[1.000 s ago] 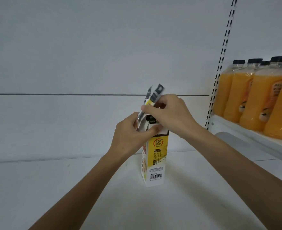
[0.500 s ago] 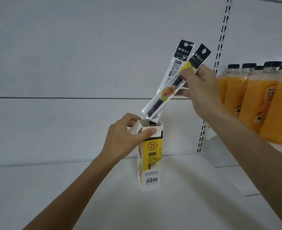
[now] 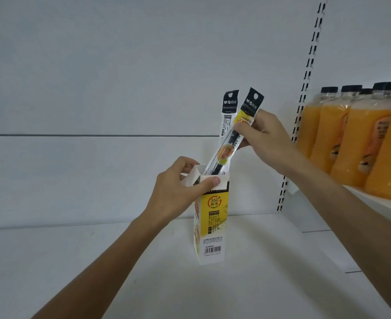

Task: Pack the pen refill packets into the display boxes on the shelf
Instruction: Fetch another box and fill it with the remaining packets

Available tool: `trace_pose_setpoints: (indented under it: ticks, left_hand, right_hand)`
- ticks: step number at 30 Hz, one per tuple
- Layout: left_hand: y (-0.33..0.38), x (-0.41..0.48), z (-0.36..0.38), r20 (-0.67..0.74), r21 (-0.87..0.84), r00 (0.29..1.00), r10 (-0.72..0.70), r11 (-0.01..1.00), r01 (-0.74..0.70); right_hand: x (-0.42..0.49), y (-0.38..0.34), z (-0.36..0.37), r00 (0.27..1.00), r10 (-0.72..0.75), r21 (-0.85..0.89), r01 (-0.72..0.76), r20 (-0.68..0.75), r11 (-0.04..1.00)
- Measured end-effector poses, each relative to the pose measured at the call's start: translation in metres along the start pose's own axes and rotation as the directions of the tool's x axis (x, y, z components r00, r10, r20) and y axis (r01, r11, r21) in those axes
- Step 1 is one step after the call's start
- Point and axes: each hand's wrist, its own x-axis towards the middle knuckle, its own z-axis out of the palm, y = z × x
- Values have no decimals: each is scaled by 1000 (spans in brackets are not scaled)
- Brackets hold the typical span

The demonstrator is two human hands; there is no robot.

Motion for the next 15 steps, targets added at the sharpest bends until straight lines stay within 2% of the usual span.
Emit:
trace_pose_setpoints:
  ticks: [5,10,13,15]
  left_hand:
    - [2,0,0,5,-13,1000,-4,1000,4]
    - [2,1,2,-4,-39,1000,-14,999,14]
    - [4,0,3,2,-43,1000,-8,999,8]
    - [4,-1,4,-8,-55,1000,-13,998,13]
  right_hand:
    - [1,-6,-1,995,-70,26,68,73,997]
    - [3,-7,-2,994,-105,-37,107,41,994]
    - [-1,-2,3,963,28,-143,11,268,990]
    - [-9,7,8,946,54,-188,7,318,982]
